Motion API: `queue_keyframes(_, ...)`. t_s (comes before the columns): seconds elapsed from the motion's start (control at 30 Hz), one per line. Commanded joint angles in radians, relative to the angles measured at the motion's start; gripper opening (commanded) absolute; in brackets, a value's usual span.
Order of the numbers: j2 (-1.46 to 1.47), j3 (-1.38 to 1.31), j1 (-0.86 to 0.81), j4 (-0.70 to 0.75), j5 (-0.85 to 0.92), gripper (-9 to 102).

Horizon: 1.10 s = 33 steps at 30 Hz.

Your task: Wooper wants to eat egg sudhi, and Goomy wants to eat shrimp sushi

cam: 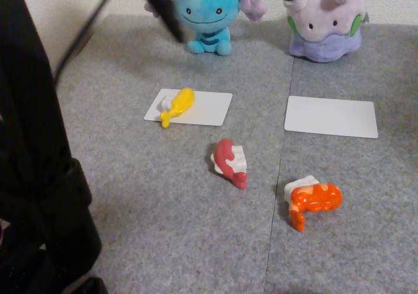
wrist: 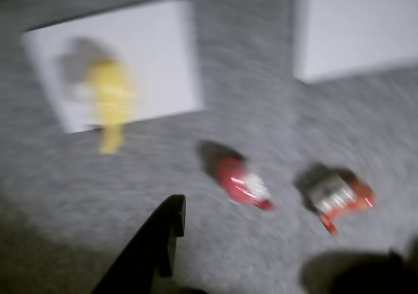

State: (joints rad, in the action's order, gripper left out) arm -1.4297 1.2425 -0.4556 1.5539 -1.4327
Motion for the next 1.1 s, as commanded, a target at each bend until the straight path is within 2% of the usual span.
queue_keyframes(0.0,-0.034,-0.025,-0.176,0.021,0.028,68)
queue_keyframes(0.23,0.048,-0.025,-0.39,0.081,0.091,67)
queue_keyframes(0.53,0.314,-0.023,-0.403,0.018,0.092,67)
queue_keyframes(0.8,0.36,-0.023,-0.434,-0.054,0.092,67)
queue_keyframes(1.07,0.357,-0.023,-0.43,-0.041,0.094,45)
